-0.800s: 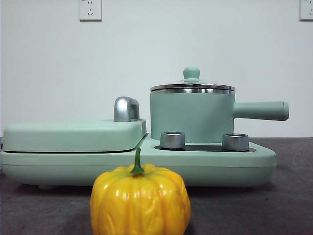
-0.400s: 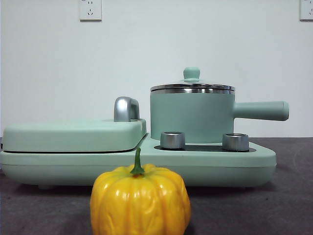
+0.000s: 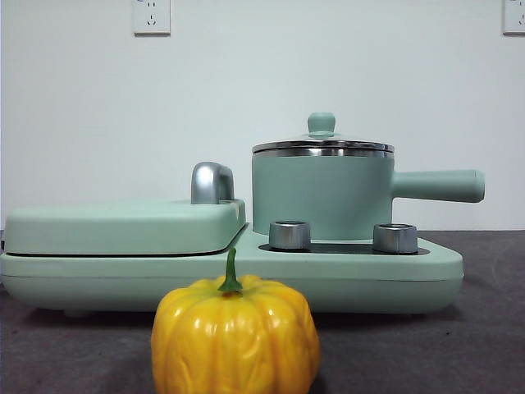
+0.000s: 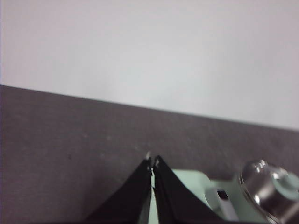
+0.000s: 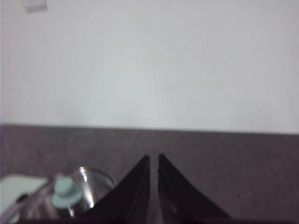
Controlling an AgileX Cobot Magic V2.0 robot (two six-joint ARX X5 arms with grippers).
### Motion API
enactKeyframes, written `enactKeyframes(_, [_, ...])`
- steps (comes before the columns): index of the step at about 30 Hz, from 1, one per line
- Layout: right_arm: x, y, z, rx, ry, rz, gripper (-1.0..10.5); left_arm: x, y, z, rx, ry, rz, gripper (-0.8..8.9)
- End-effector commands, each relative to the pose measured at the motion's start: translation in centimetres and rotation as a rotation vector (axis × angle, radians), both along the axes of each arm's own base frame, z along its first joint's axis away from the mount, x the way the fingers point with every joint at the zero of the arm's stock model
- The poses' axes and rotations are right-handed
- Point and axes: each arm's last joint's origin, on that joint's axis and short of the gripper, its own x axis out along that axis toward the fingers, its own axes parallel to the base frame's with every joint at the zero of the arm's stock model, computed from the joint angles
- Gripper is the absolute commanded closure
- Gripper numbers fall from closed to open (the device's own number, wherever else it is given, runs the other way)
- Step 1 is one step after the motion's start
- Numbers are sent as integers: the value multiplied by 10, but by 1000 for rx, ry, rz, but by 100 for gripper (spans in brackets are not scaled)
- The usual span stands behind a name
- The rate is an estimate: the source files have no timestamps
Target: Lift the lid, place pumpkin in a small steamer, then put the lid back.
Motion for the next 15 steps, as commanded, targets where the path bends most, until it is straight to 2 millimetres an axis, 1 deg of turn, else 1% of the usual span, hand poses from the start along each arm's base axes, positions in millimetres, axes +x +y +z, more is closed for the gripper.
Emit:
enactKeyframes(1, [13, 2, -2, -66, 59, 41, 919, 9, -3, 7, 67, -2, -75, 804])
enactKeyframes(4, [27, 5, -12, -130, 145, 104, 919, 22, -7, 5, 95, 48, -143, 804])
enactKeyframes(8, [41, 12, -27, -224, 241, 210, 929, 37, -14, -1, 153, 119, -233, 804])
enactKeyframes(12, [48, 19, -41, -300, 334, 285, 929, 47, -23, -9, 285, 190, -329, 805])
enactKeyframes(15, [48, 23, -47, -371, 367, 341, 929, 51, -30, -17, 403, 216, -413, 805])
